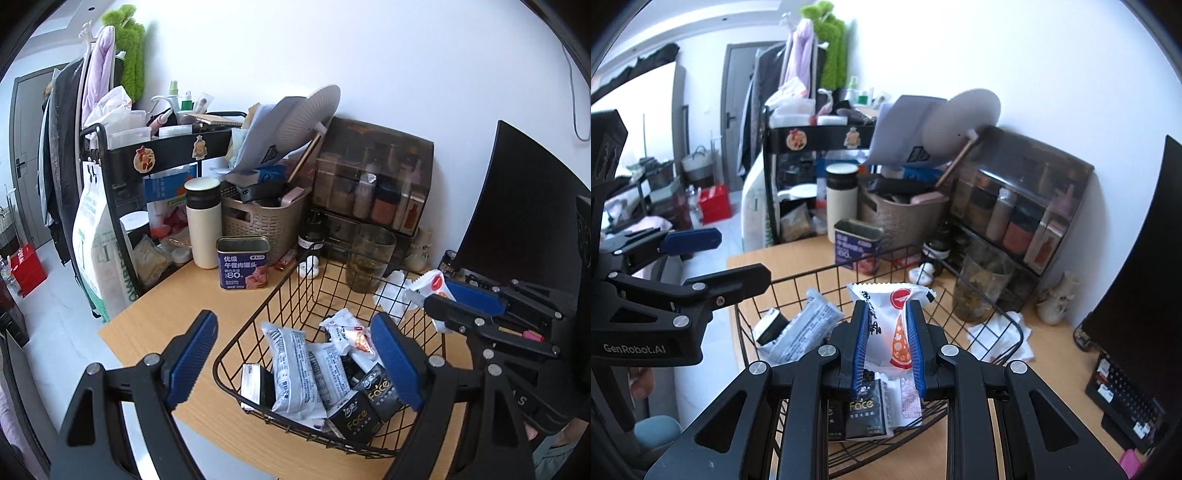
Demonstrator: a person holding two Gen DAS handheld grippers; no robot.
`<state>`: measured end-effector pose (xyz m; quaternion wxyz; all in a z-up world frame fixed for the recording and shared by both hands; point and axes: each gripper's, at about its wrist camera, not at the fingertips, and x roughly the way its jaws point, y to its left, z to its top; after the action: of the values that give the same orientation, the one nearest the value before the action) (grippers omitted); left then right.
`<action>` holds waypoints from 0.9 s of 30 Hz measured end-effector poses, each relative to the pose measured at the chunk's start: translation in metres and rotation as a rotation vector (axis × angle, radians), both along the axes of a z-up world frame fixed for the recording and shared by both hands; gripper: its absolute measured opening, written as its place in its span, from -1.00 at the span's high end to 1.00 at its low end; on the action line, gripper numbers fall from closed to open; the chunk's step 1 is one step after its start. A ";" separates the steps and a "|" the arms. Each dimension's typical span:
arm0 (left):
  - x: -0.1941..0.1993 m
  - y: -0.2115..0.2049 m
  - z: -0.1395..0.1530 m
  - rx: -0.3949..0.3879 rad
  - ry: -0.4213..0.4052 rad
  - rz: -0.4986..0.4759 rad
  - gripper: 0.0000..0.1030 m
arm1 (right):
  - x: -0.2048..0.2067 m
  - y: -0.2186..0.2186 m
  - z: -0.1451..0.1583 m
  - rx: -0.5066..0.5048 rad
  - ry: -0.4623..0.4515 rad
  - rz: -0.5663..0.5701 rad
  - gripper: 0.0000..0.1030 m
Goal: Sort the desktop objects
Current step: 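Carry the sachet over the wire basket and open the right gripper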
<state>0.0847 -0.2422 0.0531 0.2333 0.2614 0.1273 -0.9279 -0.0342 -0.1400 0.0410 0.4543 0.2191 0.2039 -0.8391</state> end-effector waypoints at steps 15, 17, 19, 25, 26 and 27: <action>0.002 0.003 0.004 -0.015 0.017 0.004 -0.75 | -0.004 0.008 0.003 -0.052 -0.022 0.014 -0.17; 0.003 0.003 0.005 -0.017 0.025 0.016 -0.80 | -0.005 0.008 0.004 -0.049 -0.020 0.006 -0.18; 0.005 0.002 0.006 -0.018 0.036 0.024 -0.81 | -0.005 0.009 0.004 -0.050 -0.022 0.004 -0.17; 0.007 0.005 0.009 -0.018 0.093 0.028 -0.82 | -0.008 0.014 0.009 -0.053 -0.024 -0.017 -0.18; 0.006 0.006 0.010 -0.019 0.095 0.020 -0.84 | -0.008 0.017 0.011 -0.056 -0.022 -0.023 -0.18; 0.005 0.008 0.010 -0.020 0.098 0.010 -0.86 | -0.008 0.020 0.012 -0.058 -0.020 -0.029 -0.20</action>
<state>0.0896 -0.2341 0.0636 0.2339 0.2128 0.1306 -0.9396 -0.0419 -0.1195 0.0532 0.4504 0.2170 0.1720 -0.8488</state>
